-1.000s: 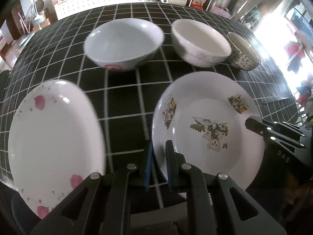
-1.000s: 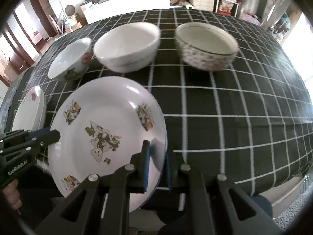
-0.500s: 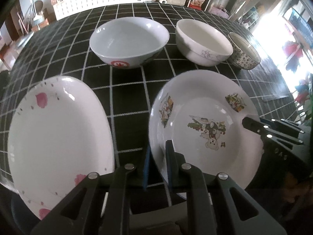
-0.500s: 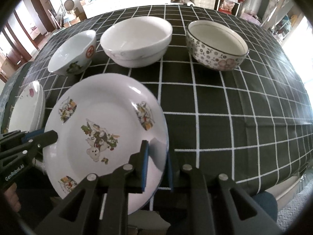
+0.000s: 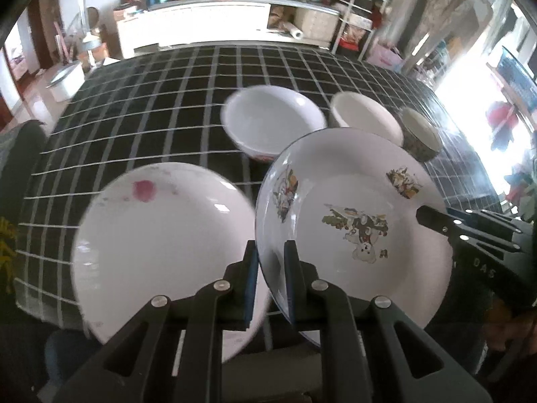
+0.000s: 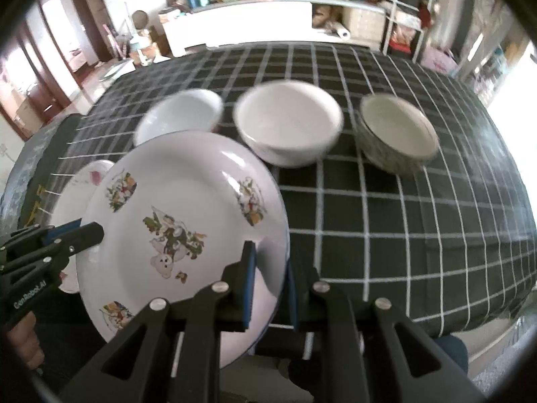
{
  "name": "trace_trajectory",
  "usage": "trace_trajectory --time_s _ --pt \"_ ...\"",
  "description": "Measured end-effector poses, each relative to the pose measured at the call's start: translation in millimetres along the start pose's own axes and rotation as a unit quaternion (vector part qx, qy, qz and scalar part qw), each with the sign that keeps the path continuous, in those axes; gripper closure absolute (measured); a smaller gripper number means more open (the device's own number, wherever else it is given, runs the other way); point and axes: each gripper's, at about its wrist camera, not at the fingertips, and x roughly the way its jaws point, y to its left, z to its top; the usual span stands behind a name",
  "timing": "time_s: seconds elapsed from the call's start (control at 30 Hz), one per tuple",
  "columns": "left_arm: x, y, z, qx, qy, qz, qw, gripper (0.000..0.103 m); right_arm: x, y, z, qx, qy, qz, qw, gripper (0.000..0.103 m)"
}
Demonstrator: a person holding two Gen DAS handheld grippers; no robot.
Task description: Organize plates and bowls
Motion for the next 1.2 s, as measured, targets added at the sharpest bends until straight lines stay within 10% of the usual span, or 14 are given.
trace_trajectory --time_s 1.2 --pt "-29.0 136.2 -48.0 -0.104 0.017 0.081 0.9912 0.091 54.3 143.5 16.5 -0.127 0.048 0.043 0.990 0.082"
